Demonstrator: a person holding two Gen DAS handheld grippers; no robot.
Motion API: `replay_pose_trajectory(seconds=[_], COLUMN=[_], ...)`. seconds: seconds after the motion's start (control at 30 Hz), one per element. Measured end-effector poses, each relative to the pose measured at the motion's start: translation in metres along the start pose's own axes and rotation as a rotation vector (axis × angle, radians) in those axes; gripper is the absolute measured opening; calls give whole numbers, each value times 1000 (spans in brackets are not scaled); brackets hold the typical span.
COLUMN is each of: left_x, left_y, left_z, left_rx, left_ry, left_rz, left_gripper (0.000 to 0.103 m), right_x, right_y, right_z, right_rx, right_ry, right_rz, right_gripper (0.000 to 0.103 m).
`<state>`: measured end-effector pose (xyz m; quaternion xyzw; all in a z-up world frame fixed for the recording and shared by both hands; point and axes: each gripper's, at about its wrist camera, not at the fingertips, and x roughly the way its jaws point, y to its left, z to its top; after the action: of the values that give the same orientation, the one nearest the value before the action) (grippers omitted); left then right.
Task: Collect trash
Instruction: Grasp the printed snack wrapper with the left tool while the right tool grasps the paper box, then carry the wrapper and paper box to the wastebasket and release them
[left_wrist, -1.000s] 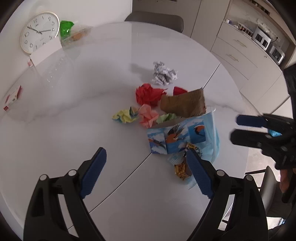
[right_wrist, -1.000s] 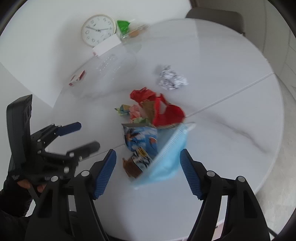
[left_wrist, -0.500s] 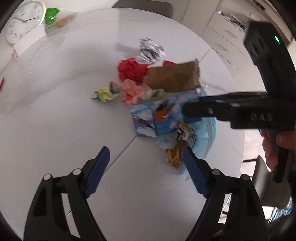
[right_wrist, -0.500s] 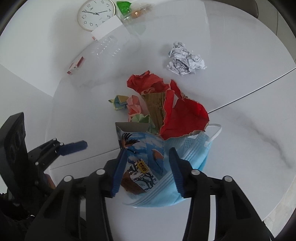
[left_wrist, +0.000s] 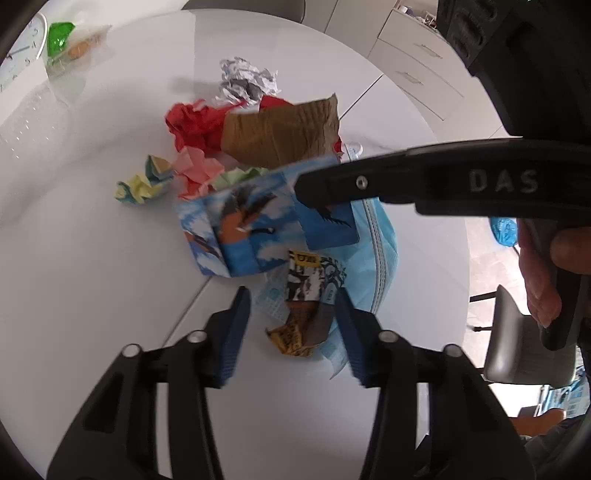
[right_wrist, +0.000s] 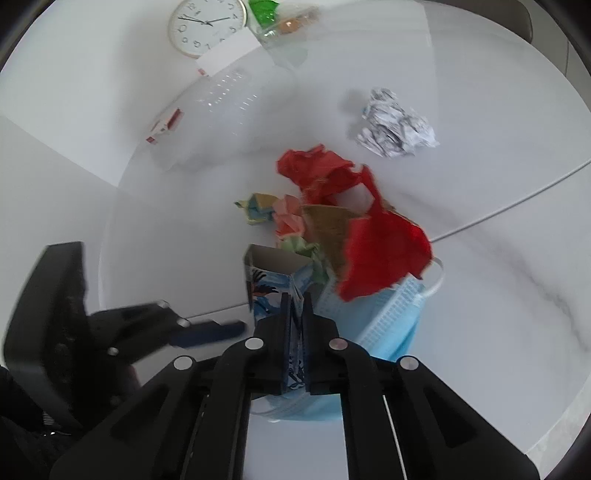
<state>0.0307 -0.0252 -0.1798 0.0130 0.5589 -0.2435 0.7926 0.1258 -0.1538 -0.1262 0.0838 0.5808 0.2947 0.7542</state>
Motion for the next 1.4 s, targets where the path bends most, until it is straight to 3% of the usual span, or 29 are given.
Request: replay_pose_trajectory(seconds=[0.2,0.6,0.87,1.03,1.17,1.4], left_x=[12,-23,-66,-85,-97,-97], left_y=[-1,23,39,29,11,-55], left_z=[0,-6,-8,-2,1,17], left_rx=[-9,-108,-183,-183,-127,57], left_ry=[7,-49,-118,-149,-165,-157], left_rz=[-37,-32,15,33,17,-72], left_gripper=[18,18,18,18,18,18], right_x=[-1,-16,-31,-50,-90,-184], right_y=[1,-5,16,31,32,7], right_z=[2,5,5,-1,-21,-107], right_rx=[9,54,13,-26,-13,116], right_ry=[-16,-82,-127,-156,-215,-316], right_rz=[-3,46,76,72,41,-118], right_gripper=[3,3,3,3,3,3])
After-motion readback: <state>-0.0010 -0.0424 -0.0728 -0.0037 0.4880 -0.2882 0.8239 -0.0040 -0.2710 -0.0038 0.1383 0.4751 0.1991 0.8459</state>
